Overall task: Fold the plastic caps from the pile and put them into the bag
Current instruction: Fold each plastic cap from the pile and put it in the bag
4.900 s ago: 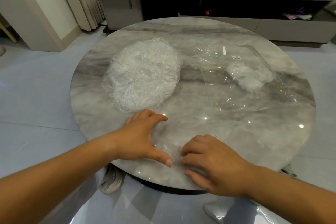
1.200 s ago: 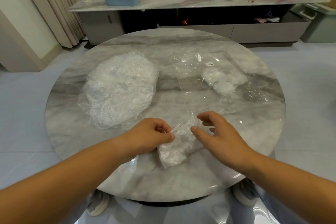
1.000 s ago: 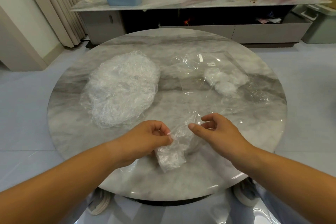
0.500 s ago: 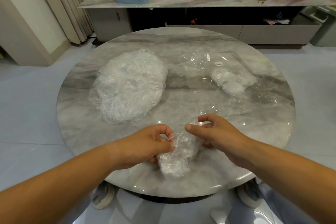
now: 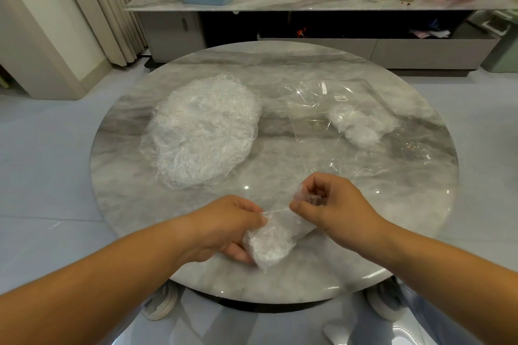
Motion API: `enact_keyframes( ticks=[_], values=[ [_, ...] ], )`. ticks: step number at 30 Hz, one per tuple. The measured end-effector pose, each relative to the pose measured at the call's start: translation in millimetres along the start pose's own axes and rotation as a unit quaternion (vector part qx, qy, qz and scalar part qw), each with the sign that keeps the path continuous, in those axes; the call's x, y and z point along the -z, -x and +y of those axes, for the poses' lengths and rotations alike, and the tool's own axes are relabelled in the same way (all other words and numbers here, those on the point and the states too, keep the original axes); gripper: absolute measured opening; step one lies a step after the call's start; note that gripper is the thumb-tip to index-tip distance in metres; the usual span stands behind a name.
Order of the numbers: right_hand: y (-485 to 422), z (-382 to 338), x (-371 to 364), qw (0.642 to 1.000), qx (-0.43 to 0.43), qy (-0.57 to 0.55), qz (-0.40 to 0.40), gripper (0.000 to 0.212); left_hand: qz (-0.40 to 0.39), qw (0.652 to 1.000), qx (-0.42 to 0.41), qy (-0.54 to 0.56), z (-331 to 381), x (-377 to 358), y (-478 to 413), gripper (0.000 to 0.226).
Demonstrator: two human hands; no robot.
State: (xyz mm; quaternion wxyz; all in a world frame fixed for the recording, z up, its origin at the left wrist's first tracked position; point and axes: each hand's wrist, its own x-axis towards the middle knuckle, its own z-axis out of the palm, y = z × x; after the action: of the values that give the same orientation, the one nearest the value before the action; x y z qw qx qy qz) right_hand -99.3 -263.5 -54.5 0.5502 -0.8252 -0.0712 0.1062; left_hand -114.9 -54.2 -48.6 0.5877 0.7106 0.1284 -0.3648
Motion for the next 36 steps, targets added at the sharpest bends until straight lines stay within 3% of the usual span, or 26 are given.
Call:
enact_keyframes(
  ticks=[5,8,13,15,17,19,22,25,27,29,31,36],
  values=[
    [13.4,-2.5,-7.3,0.986,0.116,0.122,-0.018,0.018,-0.028,0.984,0.079,0.154,-0.2,-3.9,0.6,0.028],
    [19.1,0.8,-10.0,0.966,0.164,0.199,-0.019,0.013,-0.068,0.965,0.084,0.238,-0.6,-5.2,3.6,0.032],
    [29.9,2.4,-14.2,0.930,0.199,0.297,-0.081,0.045,-0.100,0.946,0.057,0.302,-0.9,-4.5,3.2,0.057],
    [34.6,3.2,-13.5,0.927,0.199,0.300,-0.111,0.055,-0.107,0.945,0.022,0.307,0.0,-4.4,4.0,0.055],
    [38.9,0.6,-12.1,0.950,0.142,0.219,-0.171,0.048,-0.109,0.953,-0.014,0.281,-0.2,-5.5,4.3,0.042],
    [40.7,-2.3,-10.6,0.973,0.074,0.054,-0.213,0.042,-0.082,0.960,-0.035,0.267,-1.0,-6.3,1.3,0.031],
    [35.5,-3.2,-7.7,0.983,0.030,-0.141,-0.115,0.043,-0.025,0.961,-0.051,0.270,-1.7,-6.1,-5.0,0.032],
    [21.7,-0.5,2.0,0.986,0.011,-0.164,0.019,0.029,0.005,0.957,-0.082,0.277,1.7,-6.9,-6.8,0.036],
    [14.9,-0.5,8.1,0.979,-0.051,-0.196,0.003,0.028,0.012,0.955,-0.110,0.273,6.9,-8.7,-6.1,0.038],
    [14.8,-1.2,11.1,0.957,-0.103,-0.262,-0.066,0.033,0.011,0.954,-0.134,0.267,13.2,-12.4,-6.1,0.041],
    [16.1,-1.3,14.9,0.951,-0.117,-0.268,-0.097,0.035,0.004,0.954,-0.152,0.259,18.7,-16.6,-8.2,0.045],
    [11.4,-4.9,32.8,0.960,-0.108,-0.251,-0.057,0.043,-0.022,0.953,-0.191,0.233,32.1,-29.4,-15.8,0.048]
  ],
)
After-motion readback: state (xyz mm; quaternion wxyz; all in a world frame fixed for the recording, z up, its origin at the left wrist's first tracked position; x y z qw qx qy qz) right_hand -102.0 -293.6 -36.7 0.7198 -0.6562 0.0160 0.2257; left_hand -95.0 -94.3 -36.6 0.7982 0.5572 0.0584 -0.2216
